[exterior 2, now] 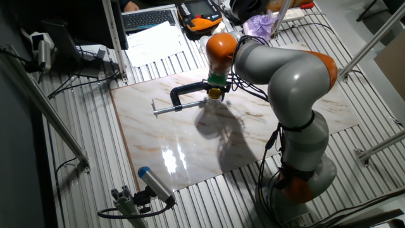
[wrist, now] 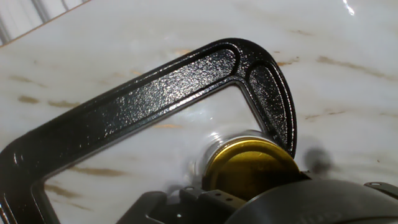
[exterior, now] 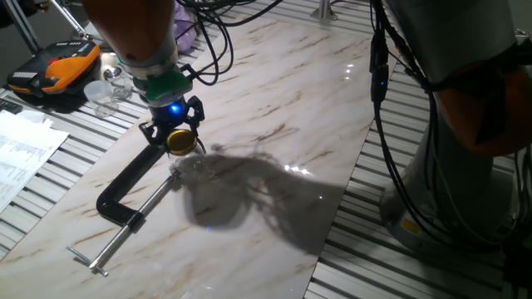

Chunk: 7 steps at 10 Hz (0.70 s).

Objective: Screw the lid onto the jar

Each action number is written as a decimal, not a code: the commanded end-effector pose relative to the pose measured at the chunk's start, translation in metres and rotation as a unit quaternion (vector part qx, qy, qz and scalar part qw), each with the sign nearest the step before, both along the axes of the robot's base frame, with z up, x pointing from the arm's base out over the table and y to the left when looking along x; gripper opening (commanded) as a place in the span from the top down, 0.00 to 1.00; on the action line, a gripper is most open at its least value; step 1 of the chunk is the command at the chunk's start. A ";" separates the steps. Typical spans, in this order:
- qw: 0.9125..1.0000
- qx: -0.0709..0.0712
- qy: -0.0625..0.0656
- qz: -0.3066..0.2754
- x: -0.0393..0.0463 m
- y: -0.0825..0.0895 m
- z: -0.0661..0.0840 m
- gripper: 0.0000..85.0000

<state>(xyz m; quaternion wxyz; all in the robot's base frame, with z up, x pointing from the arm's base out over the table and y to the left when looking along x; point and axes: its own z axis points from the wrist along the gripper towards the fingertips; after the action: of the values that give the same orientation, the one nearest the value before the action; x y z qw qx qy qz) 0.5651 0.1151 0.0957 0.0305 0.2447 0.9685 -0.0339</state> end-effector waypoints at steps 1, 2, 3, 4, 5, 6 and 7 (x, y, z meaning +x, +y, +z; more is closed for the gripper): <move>1.000 0.000 0.000 -0.007 0.0001 0.000 0.000 1.00; 1.000 0.000 0.000 -0.016 0.0001 0.000 0.000 1.00; 1.000 -0.001 -0.002 -0.029 -0.0001 0.000 0.000 1.00; 0.999 -0.005 -0.003 -0.040 -0.0001 0.000 0.000 1.00; 0.999 -0.005 -0.004 -0.053 -0.0001 0.000 0.000 1.00; 0.998 -0.004 -0.003 -0.064 -0.0003 0.000 0.001 1.00; 0.997 -0.002 -0.003 -0.072 -0.0004 0.000 0.001 1.00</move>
<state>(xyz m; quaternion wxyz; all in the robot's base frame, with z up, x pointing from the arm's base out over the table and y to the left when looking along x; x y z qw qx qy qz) 0.5646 0.1151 0.0964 0.0313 0.3157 0.9476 -0.0372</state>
